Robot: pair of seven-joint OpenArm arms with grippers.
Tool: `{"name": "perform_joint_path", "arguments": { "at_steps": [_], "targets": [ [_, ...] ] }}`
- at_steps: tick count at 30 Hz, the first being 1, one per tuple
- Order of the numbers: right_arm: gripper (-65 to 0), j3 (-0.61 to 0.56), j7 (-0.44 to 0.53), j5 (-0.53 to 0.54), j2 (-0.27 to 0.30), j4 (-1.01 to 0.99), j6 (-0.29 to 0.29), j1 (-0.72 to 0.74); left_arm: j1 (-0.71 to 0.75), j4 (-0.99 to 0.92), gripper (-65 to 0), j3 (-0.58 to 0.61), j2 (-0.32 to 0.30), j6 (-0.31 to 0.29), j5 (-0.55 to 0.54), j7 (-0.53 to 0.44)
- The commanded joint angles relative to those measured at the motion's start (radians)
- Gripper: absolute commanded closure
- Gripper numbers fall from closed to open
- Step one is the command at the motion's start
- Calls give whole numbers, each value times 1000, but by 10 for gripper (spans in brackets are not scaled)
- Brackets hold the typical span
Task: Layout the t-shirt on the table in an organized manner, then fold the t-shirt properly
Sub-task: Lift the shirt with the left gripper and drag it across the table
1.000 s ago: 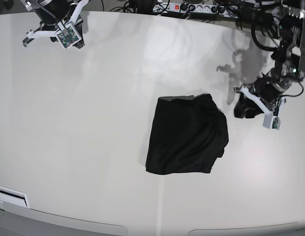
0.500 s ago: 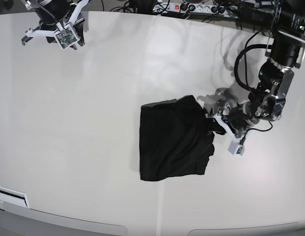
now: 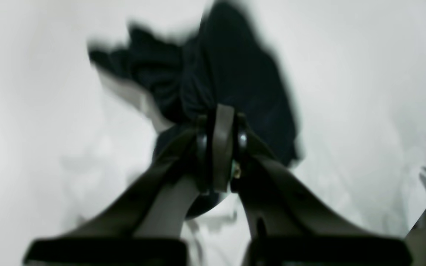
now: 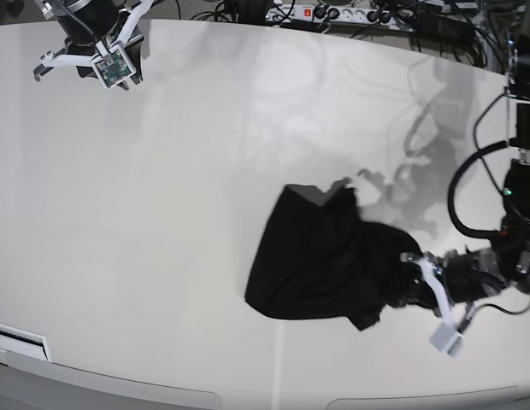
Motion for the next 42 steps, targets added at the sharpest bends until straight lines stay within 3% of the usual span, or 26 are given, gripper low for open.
{"name": "perform_joint_path", "arguments": {
  "at_steps": [1, 7, 11, 16, 24, 28, 30, 42],
  "targets": [
    [-107, 3, 22, 0, 6, 16, -4, -9, -26, 32, 0, -26, -38, -13, -40, -3],
    [-107, 3, 30, 0, 6, 16, -4, -9, -25, 64, 0, -56, -102, -156, -319, 128],
    [-107, 3, 32, 0, 6, 16, -4, -10, -17, 64, 0, -56, -95, -167, -569, 271],
    [-107, 3, 29, 0, 6, 16, -4, -9, -6, 64, 0, -56, -28, -167, -569, 301],
    [-107, 3, 29, 0, 6, 16, -4, -10, 52, 64, 0, -55, 76, -167, -555, 271],
    [-107, 3, 29, 0, 6, 16, -4, -9, 54, 64, 0, -55, 83, -167, -513, 208],
    [-107, 3, 30, 0, 6, 16, -4, -9, 33, 64, 0, -55, 84, -167, -569, 233],
    [-107, 3, 29, 0, 6, 16, -5, -9, -251, 181, 0, -55, 69, -167, -569, 284]
  ]
}}
